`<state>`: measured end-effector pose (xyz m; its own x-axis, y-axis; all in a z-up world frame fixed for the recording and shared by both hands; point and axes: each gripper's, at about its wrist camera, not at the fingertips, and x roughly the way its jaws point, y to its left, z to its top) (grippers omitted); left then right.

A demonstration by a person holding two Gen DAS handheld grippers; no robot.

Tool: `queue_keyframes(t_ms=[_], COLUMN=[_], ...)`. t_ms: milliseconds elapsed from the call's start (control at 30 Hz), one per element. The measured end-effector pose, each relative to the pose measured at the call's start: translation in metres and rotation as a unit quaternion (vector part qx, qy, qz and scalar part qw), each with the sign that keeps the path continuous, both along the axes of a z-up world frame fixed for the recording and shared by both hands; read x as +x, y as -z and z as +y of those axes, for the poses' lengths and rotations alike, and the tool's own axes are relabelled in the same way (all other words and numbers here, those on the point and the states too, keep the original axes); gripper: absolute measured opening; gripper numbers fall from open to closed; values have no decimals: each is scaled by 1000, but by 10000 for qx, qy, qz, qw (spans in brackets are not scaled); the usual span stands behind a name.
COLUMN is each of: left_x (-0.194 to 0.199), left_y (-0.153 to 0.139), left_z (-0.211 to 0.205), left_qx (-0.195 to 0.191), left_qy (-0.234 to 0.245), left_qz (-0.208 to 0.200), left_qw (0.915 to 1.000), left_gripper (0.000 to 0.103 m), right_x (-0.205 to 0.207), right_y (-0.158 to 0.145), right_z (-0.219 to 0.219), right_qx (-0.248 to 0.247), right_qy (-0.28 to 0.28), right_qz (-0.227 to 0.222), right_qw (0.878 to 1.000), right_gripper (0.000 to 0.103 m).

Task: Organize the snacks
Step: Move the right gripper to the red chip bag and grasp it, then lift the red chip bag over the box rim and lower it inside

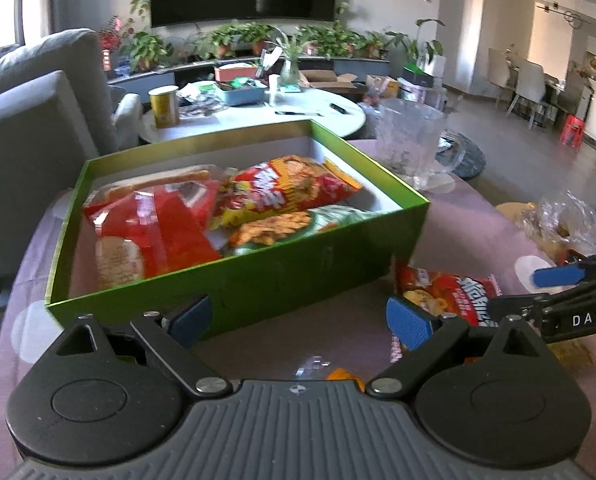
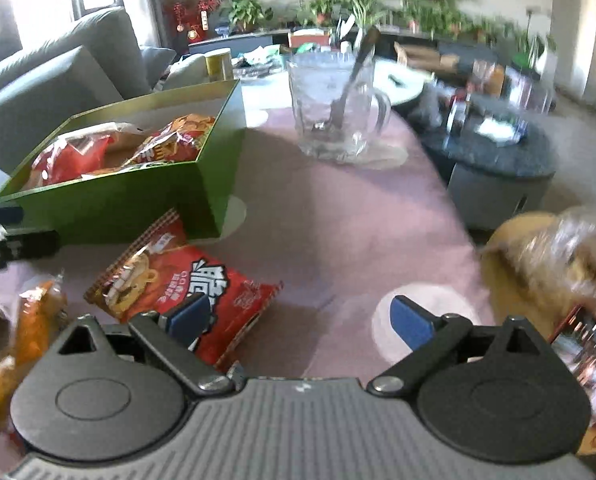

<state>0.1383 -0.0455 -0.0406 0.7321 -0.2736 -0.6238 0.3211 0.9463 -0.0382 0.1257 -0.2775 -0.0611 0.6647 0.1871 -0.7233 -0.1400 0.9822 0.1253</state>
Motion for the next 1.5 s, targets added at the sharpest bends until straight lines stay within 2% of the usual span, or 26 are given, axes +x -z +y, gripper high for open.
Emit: queue_keyframes(t_ms=[167, 300, 600, 833, 967, 1033, 1267, 1333, 1367, 1400, 1500], left_x=[-1, -6, -9, -8, -3, -1, 2, 3, 3, 4, 1], left_y=[5, 11, 14, 17, 19, 21, 26, 28, 30, 31, 29], left_z=[-19, -28, -23, -23, -28, -33, -51, -57, -59, -61, -62], left_qx=[-14, 61, 37, -34, -102, -89, -51, -59, -70, -90, -135], left_qy=[491, 709, 601, 624, 660, 684, 950, 1025, 1074, 1139, 1140], left_qz=[82, 161, 256, 297, 428, 470, 655, 732, 771, 826, 842], left_qw=[9988, 9973, 9979, 9976, 9968, 9965, 9933, 9920, 9912, 9900, 9898], left_gripper=[90, 88, 86, 86, 86, 86, 86, 85, 81, 78, 77], right_x=[1, 7, 29, 22, 18, 19, 23, 25, 25, 25, 23], right_y=[1, -3, -3, -8, -8, -3, -1, -1, -1, -1, -1], right_z=[-1, -4, 12, -3, -12, -9, 8, 13, 16, 19, 26], right_qx=[683, 1152, 1342, 1454, 1523, 1501, 1303, 1287, 1267, 1309, 1335], right_qy=[-176, -203, -519, -319, -251, -311, -396, -463, -504, -574, -647], right_qz=[404, 717, 693, 512, 604, 742, 714, 730, 728, 750, 726], right_qw=[9967, 9905, 9872, 9875, 9862, 9854, 9881, 9879, 9880, 9869, 9863], right_gripper=[88, 87, 85, 85, 85, 86, 87, 80, 77, 69, 65])
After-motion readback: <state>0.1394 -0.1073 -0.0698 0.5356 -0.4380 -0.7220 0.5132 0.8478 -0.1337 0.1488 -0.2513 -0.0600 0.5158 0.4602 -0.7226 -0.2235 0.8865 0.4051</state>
